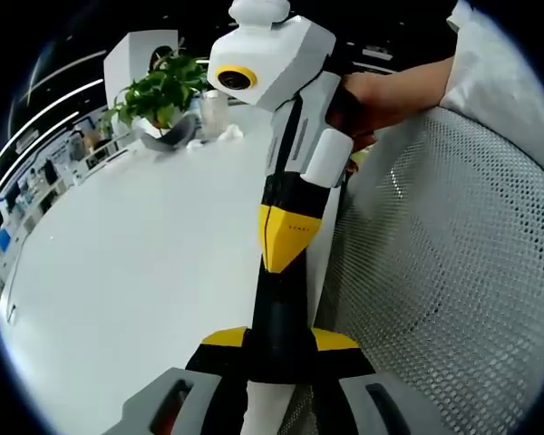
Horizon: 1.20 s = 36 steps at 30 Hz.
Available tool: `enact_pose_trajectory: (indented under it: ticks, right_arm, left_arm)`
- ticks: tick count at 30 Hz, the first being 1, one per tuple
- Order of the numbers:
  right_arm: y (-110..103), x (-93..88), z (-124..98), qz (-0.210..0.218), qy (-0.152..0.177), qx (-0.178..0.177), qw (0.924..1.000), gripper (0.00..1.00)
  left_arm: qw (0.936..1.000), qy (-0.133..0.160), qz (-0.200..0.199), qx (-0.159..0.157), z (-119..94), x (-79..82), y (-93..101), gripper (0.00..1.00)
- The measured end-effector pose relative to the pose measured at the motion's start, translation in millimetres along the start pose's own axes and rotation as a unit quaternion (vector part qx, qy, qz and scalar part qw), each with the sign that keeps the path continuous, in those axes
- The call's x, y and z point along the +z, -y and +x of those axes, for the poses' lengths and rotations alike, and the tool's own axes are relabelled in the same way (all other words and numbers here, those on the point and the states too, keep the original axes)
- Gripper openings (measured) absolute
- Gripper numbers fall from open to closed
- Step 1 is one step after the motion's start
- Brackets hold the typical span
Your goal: Press the specified remote control buttons in sequence, fully releasing each button before pressing the next.
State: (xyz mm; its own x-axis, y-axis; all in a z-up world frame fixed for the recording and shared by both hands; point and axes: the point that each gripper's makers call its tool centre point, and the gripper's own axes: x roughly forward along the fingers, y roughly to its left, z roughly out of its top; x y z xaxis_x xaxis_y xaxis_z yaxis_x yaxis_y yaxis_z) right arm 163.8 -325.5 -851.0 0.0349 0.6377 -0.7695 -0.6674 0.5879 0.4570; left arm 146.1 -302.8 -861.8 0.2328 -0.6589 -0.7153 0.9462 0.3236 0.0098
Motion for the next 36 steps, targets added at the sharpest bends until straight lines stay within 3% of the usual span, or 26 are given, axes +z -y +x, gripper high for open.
enact_pose_trajectory:
  ticks: [4, 15, 22, 25, 31, 36]
  right_arm:
    - [-0.9, -1.1, 0.5, 0.0, -0.003, 0.002, 1.0, 0.0]
    - [-3.8, -2.3, 1.2, -0.061, -0.002, -0.009, 0.9981, 0.0]
    - [-5.6, -3.7, 2.5, -0.114, -0.007, -0.033, 0.9929, 0.0]
    - [-3.4, -3.0, 2.3, -0.108, -0.007, -0.032, 0.9937, 0.0]
    - [-1.7, -0.8, 1.1, -0.054, 0.005, -0.014, 0.9984, 0.0]
    - [-2.0, -1.1, 1.6, -0.05, 0.0, -0.011, 0.9987, 0.0]
  left_arm:
    - [1.0, 0.0, 0.002, 0.0, 0.2, -0.2, 0.1, 0.24]
    - [1.0, 0.001, 0.002, -0.001, -0.2, 0.3, 0.3, 0.24]
    - [1.0, 0.001, 0.003, -0.001, -0.3, -0.4, 0.1, 0.24]
    - [1.0, 0.001, 0.003, -0.001, -0.4, -0.4, 0.1, 0.24]
    - [1.0, 0.0, 0.002, -0.001, -0.3, -0.5, -0.3, 0.24]
    - [1.0, 0.0, 0.001, 0.0, -0.2, -0.7, -0.2, 0.24]
